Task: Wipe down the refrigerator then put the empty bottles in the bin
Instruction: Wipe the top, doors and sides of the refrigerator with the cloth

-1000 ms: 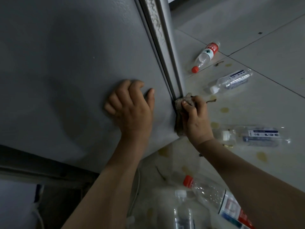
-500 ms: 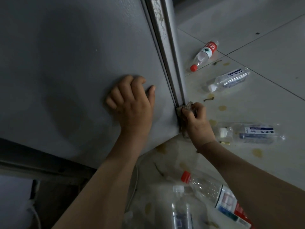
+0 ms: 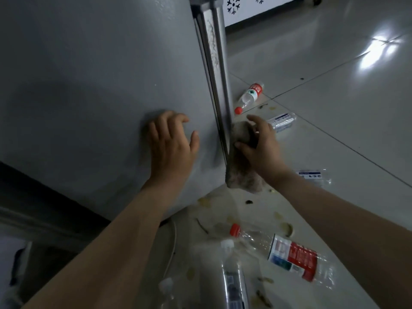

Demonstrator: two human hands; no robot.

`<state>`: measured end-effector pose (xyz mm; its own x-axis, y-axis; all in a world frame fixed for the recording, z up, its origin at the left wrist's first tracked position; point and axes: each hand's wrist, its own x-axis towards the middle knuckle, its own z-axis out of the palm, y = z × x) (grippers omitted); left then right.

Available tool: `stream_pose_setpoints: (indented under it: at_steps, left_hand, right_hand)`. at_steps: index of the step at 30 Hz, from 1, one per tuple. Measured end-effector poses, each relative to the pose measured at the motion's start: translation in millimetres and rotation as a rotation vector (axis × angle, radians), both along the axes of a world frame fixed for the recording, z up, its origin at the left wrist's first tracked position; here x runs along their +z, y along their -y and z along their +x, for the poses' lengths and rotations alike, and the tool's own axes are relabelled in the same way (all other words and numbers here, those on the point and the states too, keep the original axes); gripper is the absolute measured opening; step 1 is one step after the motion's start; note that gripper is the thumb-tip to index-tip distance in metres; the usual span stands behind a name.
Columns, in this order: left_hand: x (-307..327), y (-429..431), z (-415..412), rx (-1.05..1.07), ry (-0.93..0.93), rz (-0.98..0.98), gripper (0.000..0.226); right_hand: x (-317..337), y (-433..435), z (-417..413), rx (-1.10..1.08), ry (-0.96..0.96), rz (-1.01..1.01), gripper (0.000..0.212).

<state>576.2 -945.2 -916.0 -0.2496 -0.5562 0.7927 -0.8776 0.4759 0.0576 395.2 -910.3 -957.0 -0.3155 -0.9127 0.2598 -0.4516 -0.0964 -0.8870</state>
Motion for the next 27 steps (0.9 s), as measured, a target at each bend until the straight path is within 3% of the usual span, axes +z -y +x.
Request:
stream_pose_setpoints:
  at_steps: [3,7,9,12,15,20,27]
  left_hand:
    - [18.9,-10.1,4.1,-0.095,-0.081,0.061,0.029]
    - [51.5,-20.3,-2.5,-0.186,-0.176,0.103,0.027]
    - [74.0,-28.0,-8.6,-0.209,-0.265,0.181,0.030]
    - [115.2,-53.1,-20.2,-0.241,-0.346,0.337,0.033]
    - [170.2,-79.3,-34.6,-0.290,-0.320,0.358,0.031]
    - [280.1,-110.4,-56.8,-0.314,-0.452,0.499,0.030]
    - [465.9,-151.0,-79.6,-0.359,-0.540,0.764,0.041]
  right_hand:
    - [31.4,-9.4,2.3,-0.011,0.182,0.031,0.076]
    - [77.0,-24.9,-2.4,0.025,0.271,0.077,0.082]
    - [106.8,-35.0,-6.8,0.072,0.325,0.093,0.072]
    - [153.8,-57.6,-13.4,0.115,0.375,0.146,0.037]
    - [210.5,-78.8,-20.0,0.101,0.490,0.186,0.028]
    - [323.3,-100.6,-41.9,0.058,0.592,0.236,0.019]
    - [510.9,-129.8,-72.5,0.086,0.602,0.210,0.014]
